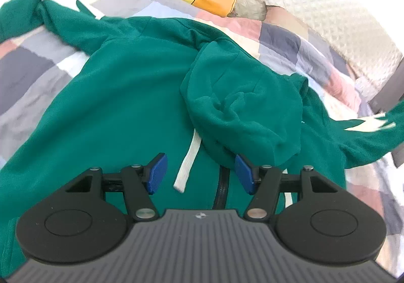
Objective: Fold large clothes
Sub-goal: 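Lift the sleeve cuff with the right gripper and lay it across the hoodie body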
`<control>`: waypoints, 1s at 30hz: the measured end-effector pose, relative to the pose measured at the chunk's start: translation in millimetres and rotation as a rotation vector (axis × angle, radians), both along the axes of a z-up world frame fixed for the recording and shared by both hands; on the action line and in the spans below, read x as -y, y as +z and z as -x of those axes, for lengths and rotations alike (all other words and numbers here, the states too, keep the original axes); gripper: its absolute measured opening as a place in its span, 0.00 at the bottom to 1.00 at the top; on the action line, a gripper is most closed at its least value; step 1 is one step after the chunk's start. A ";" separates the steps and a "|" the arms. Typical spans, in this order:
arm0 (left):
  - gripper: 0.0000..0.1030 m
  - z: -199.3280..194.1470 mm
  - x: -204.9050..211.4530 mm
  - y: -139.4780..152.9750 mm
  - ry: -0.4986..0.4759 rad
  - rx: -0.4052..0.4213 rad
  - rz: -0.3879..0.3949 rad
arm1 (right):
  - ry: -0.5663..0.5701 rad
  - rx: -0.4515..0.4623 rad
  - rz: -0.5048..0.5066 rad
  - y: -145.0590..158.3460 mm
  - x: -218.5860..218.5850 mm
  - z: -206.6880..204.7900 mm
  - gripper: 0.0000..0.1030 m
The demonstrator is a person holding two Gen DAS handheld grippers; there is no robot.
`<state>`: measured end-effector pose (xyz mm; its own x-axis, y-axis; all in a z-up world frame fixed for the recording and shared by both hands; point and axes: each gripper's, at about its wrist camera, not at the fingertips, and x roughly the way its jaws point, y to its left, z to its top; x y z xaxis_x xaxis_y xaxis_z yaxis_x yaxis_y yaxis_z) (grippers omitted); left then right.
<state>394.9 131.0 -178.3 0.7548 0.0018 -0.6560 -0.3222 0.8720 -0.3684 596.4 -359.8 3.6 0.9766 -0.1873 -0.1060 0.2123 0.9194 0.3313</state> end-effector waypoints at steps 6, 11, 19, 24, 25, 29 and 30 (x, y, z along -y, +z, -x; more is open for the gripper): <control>0.63 23.2 -26.5 6.4 -0.005 0.055 0.056 | 0.161 0.107 0.136 72.0 -99.4 40.2 0.11; 0.63 43.9 -48.2 23.0 0.014 0.143 0.086 | 0.316 0.146 0.207 96.6 -187.8 78.9 0.11; 0.63 70.4 -90.5 28.0 0.063 0.221 0.166 | 0.516 0.132 0.343 73.9 -325.3 129.0 0.11; 0.63 87.5 -118.3 21.3 0.116 0.243 0.198 | 0.635 0.091 0.396 34.2 -395.3 153.1 0.11; 0.63 89.1 -124.2 18.7 0.133 0.235 0.208 | 0.655 0.076 0.410 24.7 -408.9 157.9 0.11; 0.63 98.1 -147.9 12.5 0.185 0.251 0.292 | 0.726 0.034 0.430 -6.9 -449.4 172.0 0.11; 0.63 99.9 -151.6 12.9 0.196 0.256 0.294 | 0.744 0.018 0.433 -15.9 -457.4 172.9 0.11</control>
<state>295.0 282.5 -165.4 0.8972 0.0019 -0.4416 -0.3368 0.6497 -0.6815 423.5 97.5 -12.3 0.8623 0.4817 -0.1565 -0.4974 0.8636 -0.0827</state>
